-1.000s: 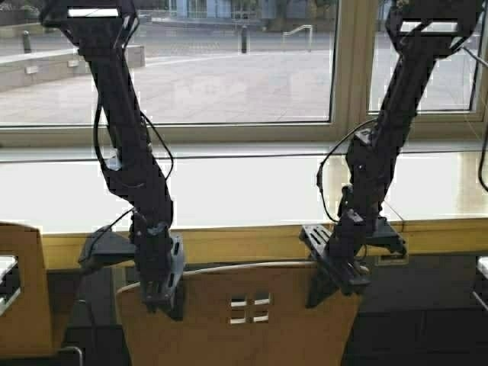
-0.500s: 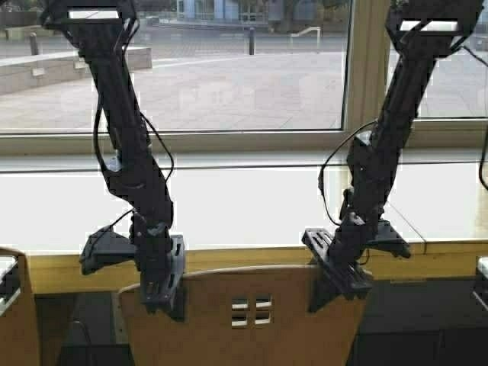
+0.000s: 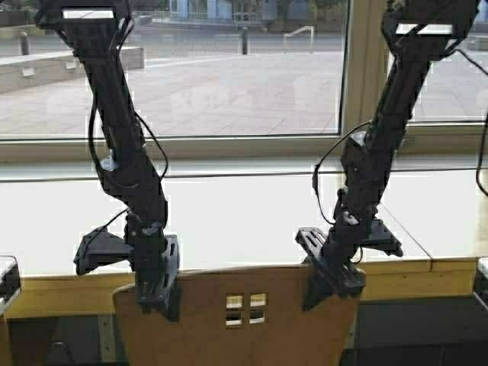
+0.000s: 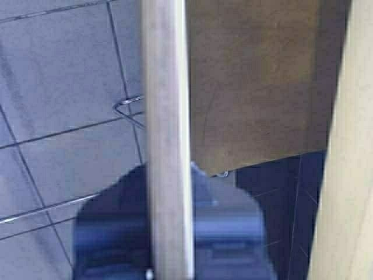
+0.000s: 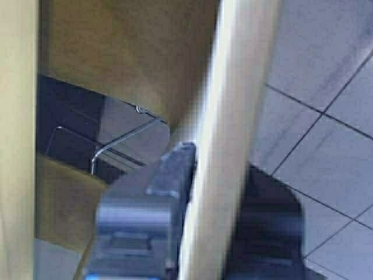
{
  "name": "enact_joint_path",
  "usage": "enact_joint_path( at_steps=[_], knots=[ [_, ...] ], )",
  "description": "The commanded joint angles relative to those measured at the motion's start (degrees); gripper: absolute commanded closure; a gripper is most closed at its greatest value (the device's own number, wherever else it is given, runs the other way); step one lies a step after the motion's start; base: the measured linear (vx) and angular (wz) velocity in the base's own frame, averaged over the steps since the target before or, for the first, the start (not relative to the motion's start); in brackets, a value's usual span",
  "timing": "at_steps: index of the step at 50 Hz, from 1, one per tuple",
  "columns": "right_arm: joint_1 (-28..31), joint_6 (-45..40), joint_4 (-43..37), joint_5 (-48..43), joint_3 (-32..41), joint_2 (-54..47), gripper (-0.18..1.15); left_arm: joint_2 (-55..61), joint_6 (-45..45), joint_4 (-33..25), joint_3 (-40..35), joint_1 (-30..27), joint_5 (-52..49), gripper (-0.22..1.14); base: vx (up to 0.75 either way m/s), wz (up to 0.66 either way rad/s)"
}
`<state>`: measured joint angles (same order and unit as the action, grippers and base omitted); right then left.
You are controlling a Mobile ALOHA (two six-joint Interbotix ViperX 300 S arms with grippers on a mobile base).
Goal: Push the chairs under the table
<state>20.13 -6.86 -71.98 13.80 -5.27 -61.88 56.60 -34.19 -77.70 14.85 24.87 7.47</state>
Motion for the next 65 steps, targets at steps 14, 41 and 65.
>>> enact_joint_path(
  at_steps=[14, 41, 65],
  knots=[
    [2.72, 4.04, 1.32, -0.18, -0.26, -0.97, 0.92, -1.23, 0.70, 0.53, -2.29, -2.11, 0.00, 0.88, 0.11, -0.01],
    [2.02, 4.22, 1.58, 1.85, 1.05, 0.44, 0.00, -3.52, 8.61, 0.70, -1.41, -2.11, -0.62, 0.14, 0.01, 0.00],
    [1.67, 4.04, 1.58, -3.16, -10.99, 18.46, -0.02, -21.88, 9.93, 0.70, 11.69, -2.11, -3.87, 0.02, -0.01, 0.00]
  ],
)
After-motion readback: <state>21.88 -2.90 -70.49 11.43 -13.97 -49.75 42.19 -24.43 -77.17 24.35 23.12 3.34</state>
